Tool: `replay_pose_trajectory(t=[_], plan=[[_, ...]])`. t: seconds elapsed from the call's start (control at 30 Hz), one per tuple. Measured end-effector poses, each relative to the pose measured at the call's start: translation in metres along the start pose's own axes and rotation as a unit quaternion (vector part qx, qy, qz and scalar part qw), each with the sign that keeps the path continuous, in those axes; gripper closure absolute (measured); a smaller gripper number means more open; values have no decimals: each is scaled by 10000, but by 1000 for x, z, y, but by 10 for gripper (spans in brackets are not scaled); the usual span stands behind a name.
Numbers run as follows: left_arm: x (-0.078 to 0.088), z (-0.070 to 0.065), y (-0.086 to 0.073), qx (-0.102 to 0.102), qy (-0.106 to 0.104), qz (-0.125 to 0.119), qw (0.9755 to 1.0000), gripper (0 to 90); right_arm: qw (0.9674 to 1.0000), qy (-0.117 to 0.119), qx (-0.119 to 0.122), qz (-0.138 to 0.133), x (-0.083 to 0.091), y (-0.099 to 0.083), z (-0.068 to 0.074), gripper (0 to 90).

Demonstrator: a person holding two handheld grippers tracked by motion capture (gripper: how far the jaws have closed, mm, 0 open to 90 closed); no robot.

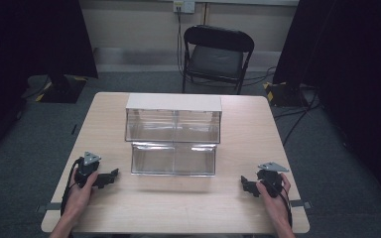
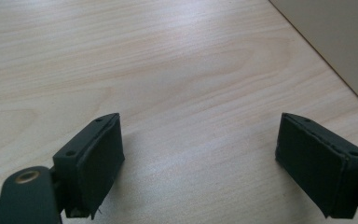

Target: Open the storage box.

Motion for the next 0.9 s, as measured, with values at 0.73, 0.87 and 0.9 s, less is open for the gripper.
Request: replay_pose_trajectory(t=[0.73,0.87,0.9], plan=[[0,0,0,0,0,1,10000,145,9992,327,154,-150,15,10,15,146],[0,0,0,0,0,-1,10000,145,9981,543,120,-262,20,15,20,146],[0,0,0,0,0,-1,10000,145,9981,543,120,-262,20,15,20,146]])
Point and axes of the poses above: each handheld gripper's, and its own axes: x roughly backward along the jaws, y roughly out of its top, z roughly to its left, the point moved 4 cm from there along -x, roughly forward along the jaws, and after that the axes turned 1 degree about z, right-handed, at the moved point
